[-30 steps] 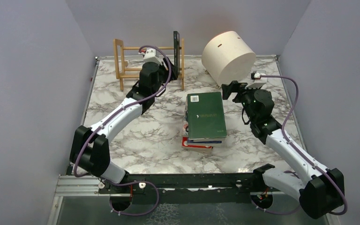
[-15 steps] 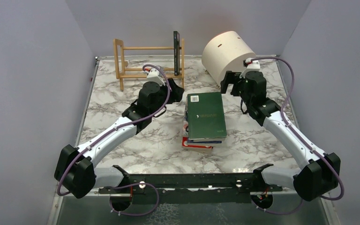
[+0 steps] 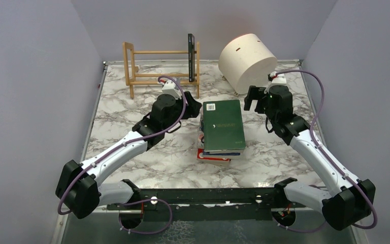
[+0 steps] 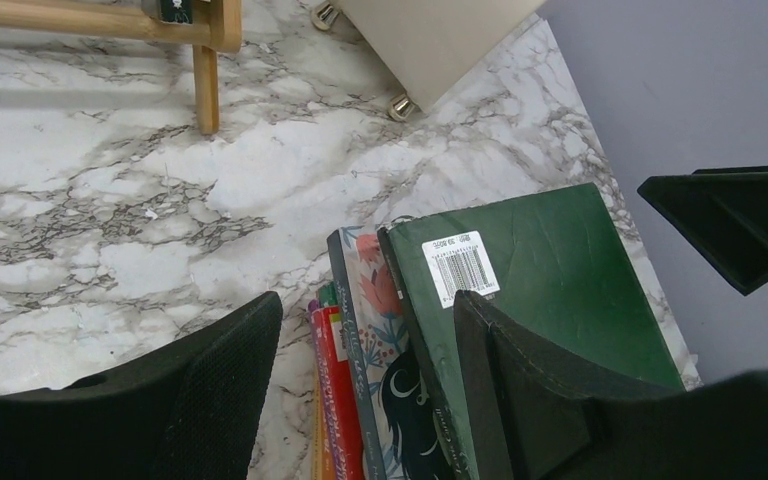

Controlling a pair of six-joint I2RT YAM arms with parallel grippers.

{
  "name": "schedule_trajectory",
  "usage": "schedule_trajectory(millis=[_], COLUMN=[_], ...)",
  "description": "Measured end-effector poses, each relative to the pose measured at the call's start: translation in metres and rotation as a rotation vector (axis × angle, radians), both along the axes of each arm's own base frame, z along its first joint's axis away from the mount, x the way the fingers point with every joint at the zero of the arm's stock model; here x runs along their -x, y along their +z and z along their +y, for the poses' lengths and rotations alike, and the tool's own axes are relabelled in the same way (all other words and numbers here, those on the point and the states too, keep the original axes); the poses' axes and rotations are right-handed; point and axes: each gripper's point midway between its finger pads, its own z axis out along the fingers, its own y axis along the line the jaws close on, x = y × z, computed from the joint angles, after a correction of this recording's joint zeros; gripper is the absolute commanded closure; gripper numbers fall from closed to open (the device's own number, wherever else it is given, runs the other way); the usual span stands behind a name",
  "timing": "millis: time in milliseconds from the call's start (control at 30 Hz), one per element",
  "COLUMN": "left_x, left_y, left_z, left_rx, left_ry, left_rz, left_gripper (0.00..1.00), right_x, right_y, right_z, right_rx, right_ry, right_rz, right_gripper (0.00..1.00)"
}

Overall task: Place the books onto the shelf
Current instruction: Pick up the book from the center of the board.

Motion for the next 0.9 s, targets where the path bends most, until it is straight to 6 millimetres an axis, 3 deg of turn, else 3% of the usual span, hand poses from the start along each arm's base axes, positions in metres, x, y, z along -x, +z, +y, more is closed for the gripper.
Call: schedule_trajectory(millis=[367, 900], left_x=[0.013, 0.025], left_y=[-0.002, -0.028], left_z=[-0.009, -0.021], left_rx=[-0.005, -0.061], left_ry=[-0.033, -0.067], left_rz=[0.001, 0.069], left_gripper=[0.43, 0.42], right_x=[0.01, 0.017], right_y=[-0.024, -0.023], right_z=[-0.003, 0.013], right_rx=[0.018, -0.024], right_ry=[0.005, 0.097], right_rz=[0.05, 0.058], right_gripper=[0.0, 0.0])
